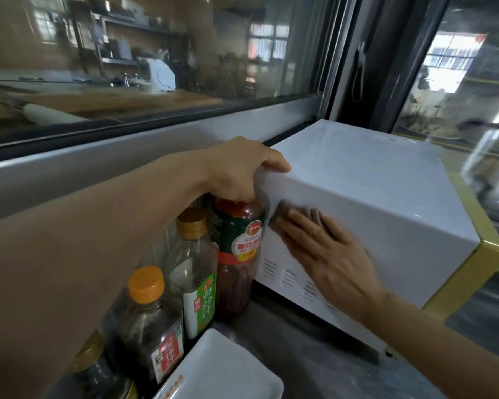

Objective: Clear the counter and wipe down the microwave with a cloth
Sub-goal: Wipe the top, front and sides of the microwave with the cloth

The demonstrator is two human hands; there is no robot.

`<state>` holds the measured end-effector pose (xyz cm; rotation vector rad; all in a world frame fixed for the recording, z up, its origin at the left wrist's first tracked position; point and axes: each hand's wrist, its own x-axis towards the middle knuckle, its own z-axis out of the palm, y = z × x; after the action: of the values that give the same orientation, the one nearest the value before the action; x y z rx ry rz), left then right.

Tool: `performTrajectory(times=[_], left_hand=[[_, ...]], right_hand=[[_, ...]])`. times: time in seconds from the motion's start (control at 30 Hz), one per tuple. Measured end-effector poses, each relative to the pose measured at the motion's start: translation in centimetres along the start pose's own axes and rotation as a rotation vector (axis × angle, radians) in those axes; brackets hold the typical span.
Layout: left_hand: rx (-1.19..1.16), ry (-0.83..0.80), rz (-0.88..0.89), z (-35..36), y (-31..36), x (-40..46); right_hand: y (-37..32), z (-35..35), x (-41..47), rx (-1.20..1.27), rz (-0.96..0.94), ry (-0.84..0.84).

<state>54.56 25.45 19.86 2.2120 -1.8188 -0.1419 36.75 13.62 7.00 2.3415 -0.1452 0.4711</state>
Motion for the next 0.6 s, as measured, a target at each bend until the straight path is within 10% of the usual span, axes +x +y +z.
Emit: performTrajectory(times=[0.37,0.6], left_hand=[[-0.076,0.046,0.016,0.4,-0.2,0.1],[-0.117,0.059,-0.002,0.8,-0.3,0.2]], right_hand=[[0.5,-0.6,3.5,-0.028,0.096,0.131],[-3.3,2.5,-1.9,0.048,-0.142,-0.134]])
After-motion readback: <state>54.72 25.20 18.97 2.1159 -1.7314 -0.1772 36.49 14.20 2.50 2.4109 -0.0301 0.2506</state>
